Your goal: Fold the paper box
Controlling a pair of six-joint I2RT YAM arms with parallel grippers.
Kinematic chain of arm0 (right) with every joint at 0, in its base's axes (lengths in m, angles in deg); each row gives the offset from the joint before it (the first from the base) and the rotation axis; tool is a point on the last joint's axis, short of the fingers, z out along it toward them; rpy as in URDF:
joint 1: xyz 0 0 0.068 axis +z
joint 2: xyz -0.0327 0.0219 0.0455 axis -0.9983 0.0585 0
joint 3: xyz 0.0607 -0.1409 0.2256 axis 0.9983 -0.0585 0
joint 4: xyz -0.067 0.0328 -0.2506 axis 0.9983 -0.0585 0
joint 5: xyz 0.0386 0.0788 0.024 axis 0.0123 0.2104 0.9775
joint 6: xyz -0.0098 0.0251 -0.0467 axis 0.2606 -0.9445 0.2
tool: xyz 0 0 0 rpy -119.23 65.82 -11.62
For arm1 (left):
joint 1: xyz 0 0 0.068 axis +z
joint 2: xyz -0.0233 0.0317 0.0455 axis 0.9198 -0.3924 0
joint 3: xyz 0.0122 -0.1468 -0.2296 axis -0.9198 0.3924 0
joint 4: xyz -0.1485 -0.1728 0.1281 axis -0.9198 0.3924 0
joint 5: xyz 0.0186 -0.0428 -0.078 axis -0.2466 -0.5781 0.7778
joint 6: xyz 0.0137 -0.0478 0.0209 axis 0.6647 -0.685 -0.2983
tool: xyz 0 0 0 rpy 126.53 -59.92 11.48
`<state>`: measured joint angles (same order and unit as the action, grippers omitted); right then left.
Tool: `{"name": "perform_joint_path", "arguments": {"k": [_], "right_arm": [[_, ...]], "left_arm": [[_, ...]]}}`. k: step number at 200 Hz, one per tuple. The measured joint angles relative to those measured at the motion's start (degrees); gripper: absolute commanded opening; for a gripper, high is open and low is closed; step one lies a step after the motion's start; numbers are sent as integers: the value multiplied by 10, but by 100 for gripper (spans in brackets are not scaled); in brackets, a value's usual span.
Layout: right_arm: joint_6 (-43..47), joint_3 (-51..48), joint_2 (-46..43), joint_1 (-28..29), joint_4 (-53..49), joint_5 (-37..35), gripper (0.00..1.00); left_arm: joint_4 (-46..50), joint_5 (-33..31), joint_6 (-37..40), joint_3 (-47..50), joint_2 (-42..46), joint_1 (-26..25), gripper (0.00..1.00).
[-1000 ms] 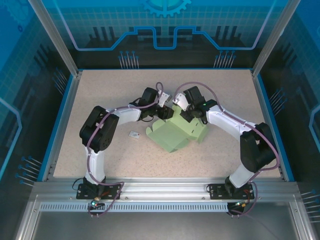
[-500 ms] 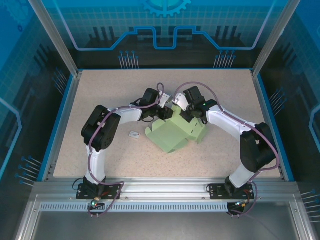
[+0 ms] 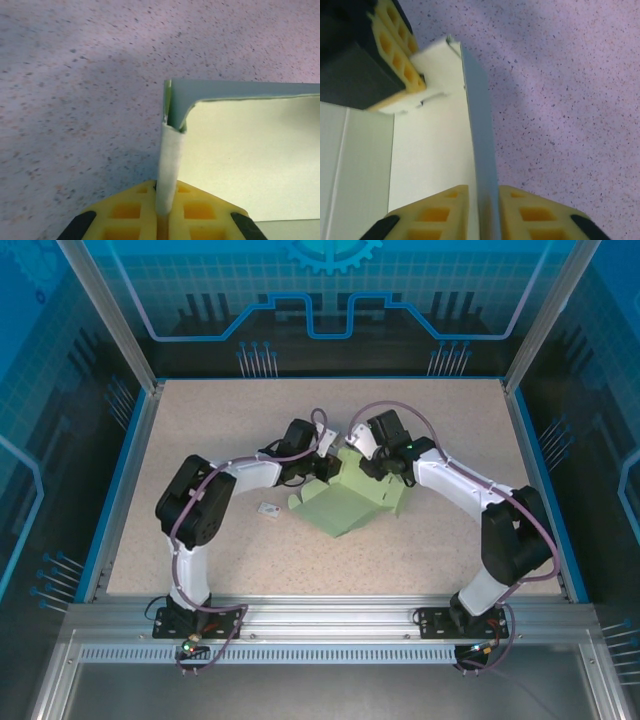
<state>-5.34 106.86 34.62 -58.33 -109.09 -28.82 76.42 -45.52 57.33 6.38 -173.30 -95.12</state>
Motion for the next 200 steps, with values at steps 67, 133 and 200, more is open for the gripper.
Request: {"name": "perform_joint_path", "arguments": {"k": [67, 133, 200], "right_arm": [[-54, 8, -95, -1, -40, 18, 56], [-166, 48, -135, -10, -113, 10, 63], [-215, 66, -100, 25, -180, -50, 59]], "left_arm": [[-5, -83, -25, 35, 45, 0, 6], [-6, -110, -68, 71, 99, -1, 6], [-10, -125, -89, 71, 99, -7, 6]]}}
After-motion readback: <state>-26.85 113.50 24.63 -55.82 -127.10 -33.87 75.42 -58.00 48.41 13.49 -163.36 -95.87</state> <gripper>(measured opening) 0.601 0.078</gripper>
